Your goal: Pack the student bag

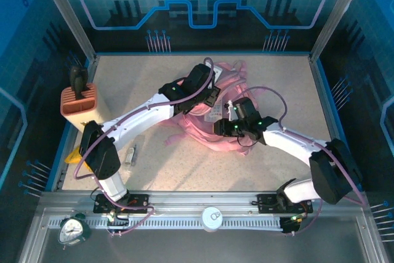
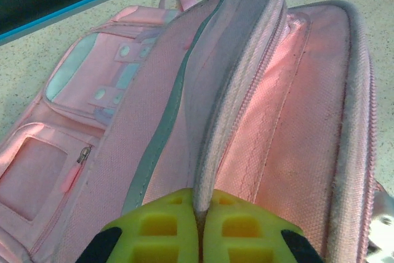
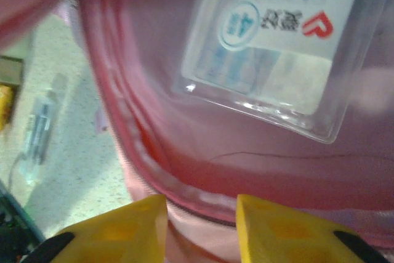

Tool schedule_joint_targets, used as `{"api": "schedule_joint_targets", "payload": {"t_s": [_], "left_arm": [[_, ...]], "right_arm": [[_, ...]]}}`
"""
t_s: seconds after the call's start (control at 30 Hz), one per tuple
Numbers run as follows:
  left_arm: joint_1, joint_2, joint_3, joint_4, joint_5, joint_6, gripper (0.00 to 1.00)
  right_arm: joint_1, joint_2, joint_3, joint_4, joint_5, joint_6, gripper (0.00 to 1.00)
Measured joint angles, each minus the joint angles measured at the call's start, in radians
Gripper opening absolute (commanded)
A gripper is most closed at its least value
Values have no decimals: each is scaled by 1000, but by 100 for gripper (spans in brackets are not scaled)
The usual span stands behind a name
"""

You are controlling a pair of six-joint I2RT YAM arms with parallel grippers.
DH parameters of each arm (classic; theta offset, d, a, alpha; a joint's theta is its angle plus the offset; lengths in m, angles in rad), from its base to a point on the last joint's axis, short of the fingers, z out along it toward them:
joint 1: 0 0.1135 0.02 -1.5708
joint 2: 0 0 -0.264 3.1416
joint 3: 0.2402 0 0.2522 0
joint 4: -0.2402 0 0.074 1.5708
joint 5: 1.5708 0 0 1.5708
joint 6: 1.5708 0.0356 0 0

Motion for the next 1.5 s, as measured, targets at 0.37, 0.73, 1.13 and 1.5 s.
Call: {"api": "schedule_joint_targets", "payload": {"t_s": [0.37, 0.73, 1.13, 1.5], "left_arm": [[1, 0, 0, -8, -3, -14, 0], [8, 8, 0, -16, 10, -85, 14], [94, -204, -307, 51, 151, -252, 55], [387, -215, -596, 240, 291, -550, 45]], "right_arm": [[-36, 139, 30, 157, 108, -50, 31], [-39, -114, -58, 79, 147, -151, 41], [-38, -528, -137, -211, 137, -187, 66], [62, -232, -29, -221, 66, -144, 78]]}}
